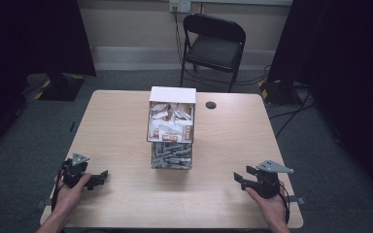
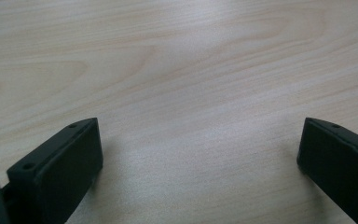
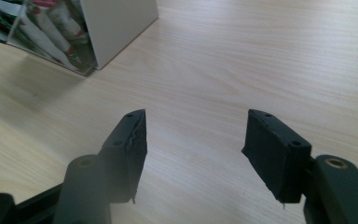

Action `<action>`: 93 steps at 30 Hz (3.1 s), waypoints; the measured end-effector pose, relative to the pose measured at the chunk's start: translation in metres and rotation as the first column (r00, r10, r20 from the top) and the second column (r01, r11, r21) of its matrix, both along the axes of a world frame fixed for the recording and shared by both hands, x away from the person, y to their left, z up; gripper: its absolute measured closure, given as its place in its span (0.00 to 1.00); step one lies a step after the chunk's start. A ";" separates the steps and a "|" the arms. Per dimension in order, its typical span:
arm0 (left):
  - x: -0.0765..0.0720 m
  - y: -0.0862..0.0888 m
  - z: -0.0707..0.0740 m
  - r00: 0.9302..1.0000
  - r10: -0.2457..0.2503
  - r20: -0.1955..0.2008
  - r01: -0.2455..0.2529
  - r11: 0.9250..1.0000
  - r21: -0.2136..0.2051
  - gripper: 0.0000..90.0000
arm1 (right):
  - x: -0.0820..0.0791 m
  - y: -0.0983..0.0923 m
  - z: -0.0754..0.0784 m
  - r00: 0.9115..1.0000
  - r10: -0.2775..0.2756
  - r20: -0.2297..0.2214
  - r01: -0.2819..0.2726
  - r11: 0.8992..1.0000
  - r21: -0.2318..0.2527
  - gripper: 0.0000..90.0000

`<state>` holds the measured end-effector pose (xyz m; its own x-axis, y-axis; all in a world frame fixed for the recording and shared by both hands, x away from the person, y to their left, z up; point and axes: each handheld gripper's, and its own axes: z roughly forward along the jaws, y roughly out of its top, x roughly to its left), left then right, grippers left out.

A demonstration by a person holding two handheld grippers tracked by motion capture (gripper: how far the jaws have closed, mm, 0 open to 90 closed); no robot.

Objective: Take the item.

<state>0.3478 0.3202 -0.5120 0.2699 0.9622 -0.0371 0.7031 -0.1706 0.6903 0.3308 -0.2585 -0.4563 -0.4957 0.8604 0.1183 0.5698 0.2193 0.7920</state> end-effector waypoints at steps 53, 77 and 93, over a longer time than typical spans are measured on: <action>0.000 0.000 0.000 1.000 0.001 0.000 -0.001 1.000 0.000 0.00 | 0.010 0.118 0.036 0.920 0.383 0.085 -0.390 0.916 0.097 0.55; 0.000 0.000 0.000 1.000 0.000 0.001 0.000 1.000 -0.003 0.00 | 0.028 0.164 0.027 0.884 0.461 0.078 -0.467 0.878 0.106 0.73; 0.000 0.000 0.000 1.000 0.000 0.001 0.000 1.000 -0.003 0.00 | 0.038 0.167 0.012 0.881 0.470 0.055 -0.473 0.876 0.099 0.80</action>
<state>0.3478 0.3200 -0.5121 0.2700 0.9620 -0.0400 0.7028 -0.1685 0.6912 0.3686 -0.0914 -0.4442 -0.8437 0.5073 0.1754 0.3972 0.3703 0.8397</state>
